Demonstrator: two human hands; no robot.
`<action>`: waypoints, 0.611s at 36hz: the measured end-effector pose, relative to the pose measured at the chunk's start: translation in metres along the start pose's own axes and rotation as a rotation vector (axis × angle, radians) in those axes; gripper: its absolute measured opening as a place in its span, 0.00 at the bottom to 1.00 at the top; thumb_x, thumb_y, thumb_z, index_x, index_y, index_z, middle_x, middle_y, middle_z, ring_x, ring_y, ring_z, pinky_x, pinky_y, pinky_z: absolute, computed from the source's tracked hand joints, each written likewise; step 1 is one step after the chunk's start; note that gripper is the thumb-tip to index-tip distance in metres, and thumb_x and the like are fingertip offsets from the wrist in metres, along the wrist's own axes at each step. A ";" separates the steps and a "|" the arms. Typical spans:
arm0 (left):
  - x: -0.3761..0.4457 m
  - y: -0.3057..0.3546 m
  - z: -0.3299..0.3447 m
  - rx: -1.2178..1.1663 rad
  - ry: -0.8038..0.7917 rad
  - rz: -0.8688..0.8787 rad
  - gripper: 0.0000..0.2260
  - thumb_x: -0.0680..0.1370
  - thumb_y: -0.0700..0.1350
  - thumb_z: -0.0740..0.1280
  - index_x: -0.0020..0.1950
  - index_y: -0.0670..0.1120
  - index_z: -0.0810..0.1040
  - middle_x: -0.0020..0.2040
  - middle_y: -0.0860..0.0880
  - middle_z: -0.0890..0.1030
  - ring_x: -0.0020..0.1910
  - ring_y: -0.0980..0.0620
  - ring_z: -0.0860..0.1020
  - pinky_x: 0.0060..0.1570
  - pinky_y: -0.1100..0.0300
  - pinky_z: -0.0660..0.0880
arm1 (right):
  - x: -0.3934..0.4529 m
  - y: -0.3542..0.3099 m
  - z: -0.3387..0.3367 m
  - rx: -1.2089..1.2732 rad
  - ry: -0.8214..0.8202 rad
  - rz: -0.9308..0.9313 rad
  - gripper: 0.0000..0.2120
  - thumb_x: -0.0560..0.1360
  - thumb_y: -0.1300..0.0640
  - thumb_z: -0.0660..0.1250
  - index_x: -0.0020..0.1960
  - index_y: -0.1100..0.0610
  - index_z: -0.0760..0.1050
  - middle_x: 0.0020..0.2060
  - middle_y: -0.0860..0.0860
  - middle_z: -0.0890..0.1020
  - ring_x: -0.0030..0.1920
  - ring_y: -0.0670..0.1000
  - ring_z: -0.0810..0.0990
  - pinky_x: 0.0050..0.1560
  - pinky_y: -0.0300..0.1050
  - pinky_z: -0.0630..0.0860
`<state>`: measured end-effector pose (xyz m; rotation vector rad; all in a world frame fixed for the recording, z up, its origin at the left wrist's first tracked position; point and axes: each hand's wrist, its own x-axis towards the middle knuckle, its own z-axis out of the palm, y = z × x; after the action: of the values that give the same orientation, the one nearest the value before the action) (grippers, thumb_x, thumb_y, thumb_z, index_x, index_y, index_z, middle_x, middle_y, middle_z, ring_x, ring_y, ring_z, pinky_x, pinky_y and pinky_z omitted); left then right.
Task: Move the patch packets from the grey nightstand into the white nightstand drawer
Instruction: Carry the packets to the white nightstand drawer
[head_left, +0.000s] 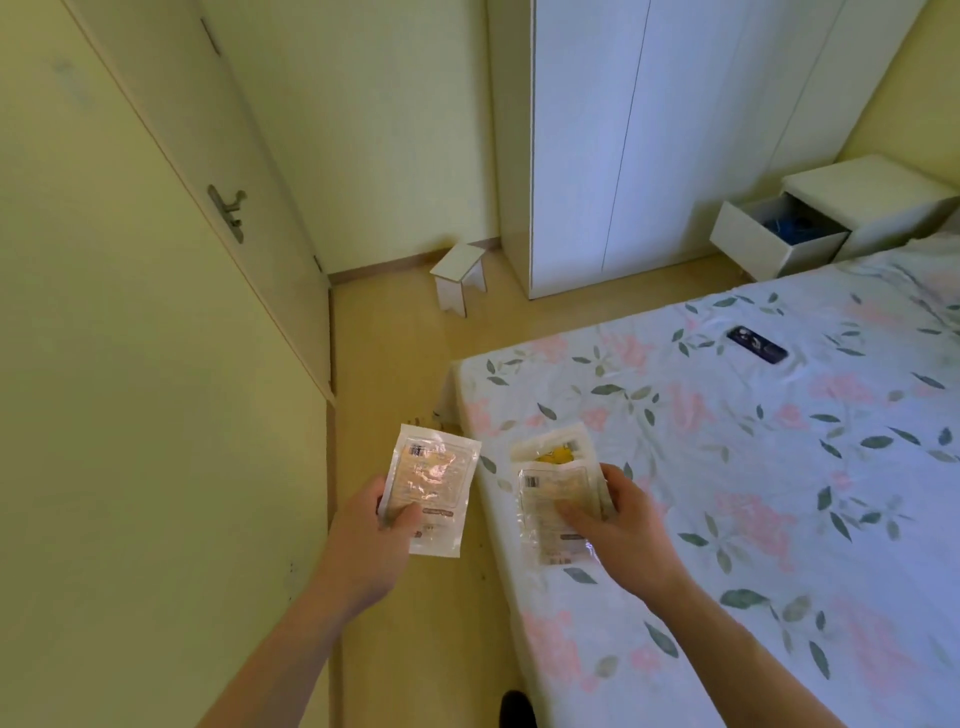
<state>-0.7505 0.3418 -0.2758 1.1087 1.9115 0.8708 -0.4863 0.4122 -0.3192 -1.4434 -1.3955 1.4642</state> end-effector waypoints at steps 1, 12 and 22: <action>0.014 0.002 -0.005 -0.006 0.005 -0.003 0.11 0.81 0.40 0.67 0.57 0.57 0.77 0.51 0.59 0.82 0.50 0.59 0.81 0.40 0.70 0.74 | 0.015 -0.009 0.002 -0.012 -0.001 -0.010 0.14 0.76 0.59 0.75 0.60 0.51 0.78 0.46 0.48 0.86 0.44 0.45 0.86 0.39 0.37 0.80; 0.178 0.021 -0.049 -0.018 -0.032 0.038 0.12 0.81 0.42 0.67 0.56 0.60 0.75 0.51 0.61 0.81 0.49 0.63 0.80 0.38 0.72 0.74 | 0.166 -0.074 0.045 -0.062 0.027 -0.032 0.14 0.76 0.56 0.75 0.59 0.47 0.77 0.47 0.44 0.86 0.45 0.42 0.85 0.40 0.37 0.81; 0.357 0.032 -0.119 0.024 -0.122 0.117 0.11 0.82 0.43 0.67 0.62 0.55 0.77 0.55 0.59 0.83 0.52 0.61 0.81 0.43 0.70 0.75 | 0.293 -0.121 0.105 -0.040 0.138 -0.020 0.16 0.76 0.60 0.74 0.61 0.48 0.78 0.47 0.44 0.87 0.46 0.45 0.87 0.44 0.43 0.84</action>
<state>-0.9631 0.6541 -0.2851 1.2691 1.7756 0.8253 -0.6689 0.6914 -0.3018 -1.5214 -1.3564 1.3051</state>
